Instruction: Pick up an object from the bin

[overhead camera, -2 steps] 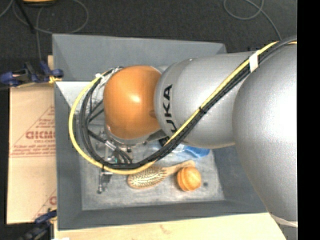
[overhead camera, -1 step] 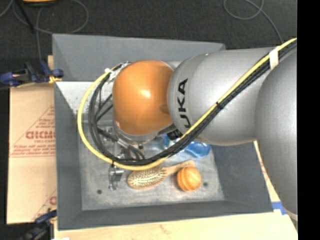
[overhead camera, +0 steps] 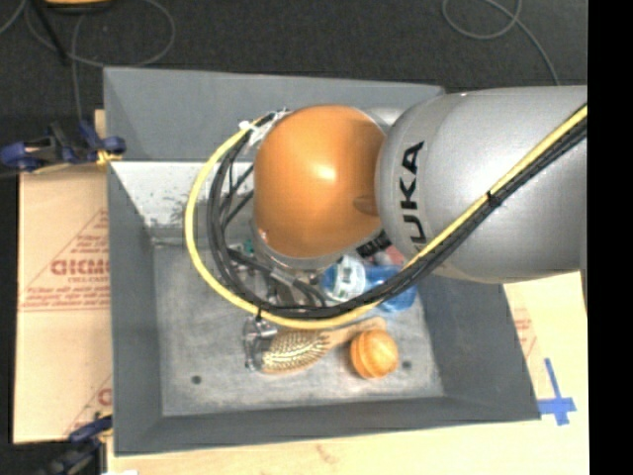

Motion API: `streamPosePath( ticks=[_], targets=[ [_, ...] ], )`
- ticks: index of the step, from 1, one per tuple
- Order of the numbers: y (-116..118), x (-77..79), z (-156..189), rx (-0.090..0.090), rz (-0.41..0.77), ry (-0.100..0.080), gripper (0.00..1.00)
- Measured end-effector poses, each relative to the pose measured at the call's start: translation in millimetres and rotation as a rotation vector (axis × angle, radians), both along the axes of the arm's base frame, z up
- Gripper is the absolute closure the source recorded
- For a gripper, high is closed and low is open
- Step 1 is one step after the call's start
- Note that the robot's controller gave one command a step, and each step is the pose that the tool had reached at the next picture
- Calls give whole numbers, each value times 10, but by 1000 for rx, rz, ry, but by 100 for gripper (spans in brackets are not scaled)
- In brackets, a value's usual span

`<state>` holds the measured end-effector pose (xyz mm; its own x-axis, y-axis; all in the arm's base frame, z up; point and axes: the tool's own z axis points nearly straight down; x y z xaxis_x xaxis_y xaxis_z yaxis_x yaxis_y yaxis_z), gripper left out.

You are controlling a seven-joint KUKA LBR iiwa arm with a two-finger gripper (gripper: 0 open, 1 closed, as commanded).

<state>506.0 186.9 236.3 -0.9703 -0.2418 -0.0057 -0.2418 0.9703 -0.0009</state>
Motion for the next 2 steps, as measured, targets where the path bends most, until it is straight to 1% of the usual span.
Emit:
streamPosePath(
  ticks=[1,2],
  targets=[
    [-109,-14,-79,5,-302,-1,0],
    [-450,-48,-508,1,-275,2,0]
  ],
)
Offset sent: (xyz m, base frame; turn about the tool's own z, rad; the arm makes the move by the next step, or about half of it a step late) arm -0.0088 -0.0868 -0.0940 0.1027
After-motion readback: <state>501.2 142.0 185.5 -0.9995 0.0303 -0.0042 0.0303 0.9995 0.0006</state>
